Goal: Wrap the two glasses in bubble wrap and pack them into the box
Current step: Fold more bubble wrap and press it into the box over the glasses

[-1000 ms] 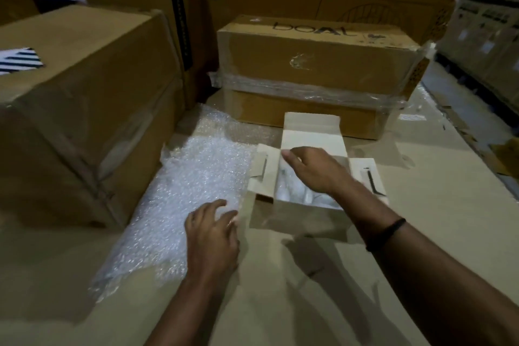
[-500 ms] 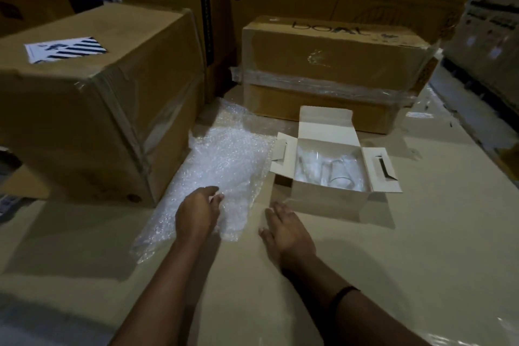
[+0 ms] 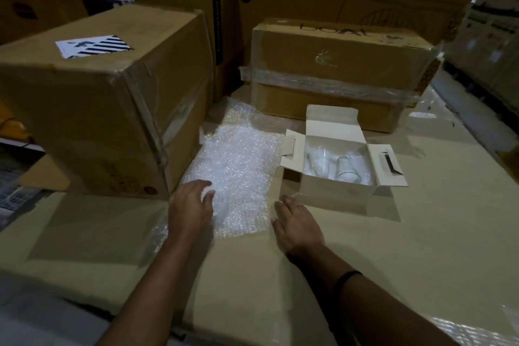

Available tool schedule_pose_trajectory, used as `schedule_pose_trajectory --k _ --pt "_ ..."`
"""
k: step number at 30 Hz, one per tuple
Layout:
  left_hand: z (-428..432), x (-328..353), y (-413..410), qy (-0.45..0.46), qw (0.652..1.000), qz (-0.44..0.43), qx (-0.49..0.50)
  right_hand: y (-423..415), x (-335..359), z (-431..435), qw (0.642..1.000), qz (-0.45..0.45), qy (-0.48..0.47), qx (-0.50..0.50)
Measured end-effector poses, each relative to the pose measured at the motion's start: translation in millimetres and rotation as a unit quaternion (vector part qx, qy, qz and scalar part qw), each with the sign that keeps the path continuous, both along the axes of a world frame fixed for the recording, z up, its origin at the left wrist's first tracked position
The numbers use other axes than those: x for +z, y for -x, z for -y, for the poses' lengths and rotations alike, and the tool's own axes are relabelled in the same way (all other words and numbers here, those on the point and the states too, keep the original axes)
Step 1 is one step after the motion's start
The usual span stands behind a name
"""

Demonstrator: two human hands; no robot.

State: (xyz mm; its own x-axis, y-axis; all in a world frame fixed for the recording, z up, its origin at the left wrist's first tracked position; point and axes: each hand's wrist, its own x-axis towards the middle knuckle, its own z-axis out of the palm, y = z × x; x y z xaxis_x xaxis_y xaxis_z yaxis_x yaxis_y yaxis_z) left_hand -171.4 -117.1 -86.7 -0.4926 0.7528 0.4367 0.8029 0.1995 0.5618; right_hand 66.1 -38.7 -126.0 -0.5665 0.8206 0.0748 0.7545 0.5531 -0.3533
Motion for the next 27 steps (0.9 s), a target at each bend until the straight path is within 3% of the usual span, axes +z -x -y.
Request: schedule_pose_trajectory --k 3,5,7,8,10,12,14,16,21,24,27 --pt "16.7 -17.6 -6.0 0.052 0.99 -0.116 -0.063 10.9 16.1 -1.9 0.997 -0.069 0.028 -0.024" --pt "25.4 -24.3 -6.9 0.138 0.982 -0.128 -0.008 26.9 28.0 -1.9 0.992 -0.112 0.058 -0.019" --pt "30.2 -29.8 -0.3 0.166 0.979 -0.114 0.036 47.1 35.5 -0.4 0.994 -0.088 0.062 0.036" --pt "30.8 -31.7 5.5 0.145 0.985 -0.092 0.037 56.2 36.9 0.7 0.994 -0.052 0.062 0.07" --pt "33.8 -24.0 16.0 0.073 0.995 0.039 0.064 70.6 35.9 2.7 0.99 0.025 0.056 0.126" --pt "34.5 -16.3 24.2 -0.015 0.973 0.18 0.147 78.0 29.6 2.9 0.987 0.066 0.045 0.14" --pt "35.1 -10.1 31.7 -0.095 0.943 0.246 0.205 78.4 24.0 1.6 0.99 0.054 0.033 0.127" --pt "37.2 -10.6 38.3 -0.118 0.932 0.268 0.212 78.6 20.5 -3.2 0.991 0.049 0.003 0.124" --pt "40.5 -33.9 39.9 -0.121 0.943 0.256 0.173 95.3 35.8 -14.6 0.994 0.044 -0.067 0.08" --pt "38.9 -32.3 37.4 -0.12 0.945 0.247 0.175 113.5 41.3 -15.5 0.995 0.023 -0.032 0.087" --pt "39.8 -28.2 33.2 -0.111 0.95 0.242 0.162 125.9 34.6 -11.5 0.989 0.094 0.005 0.118"
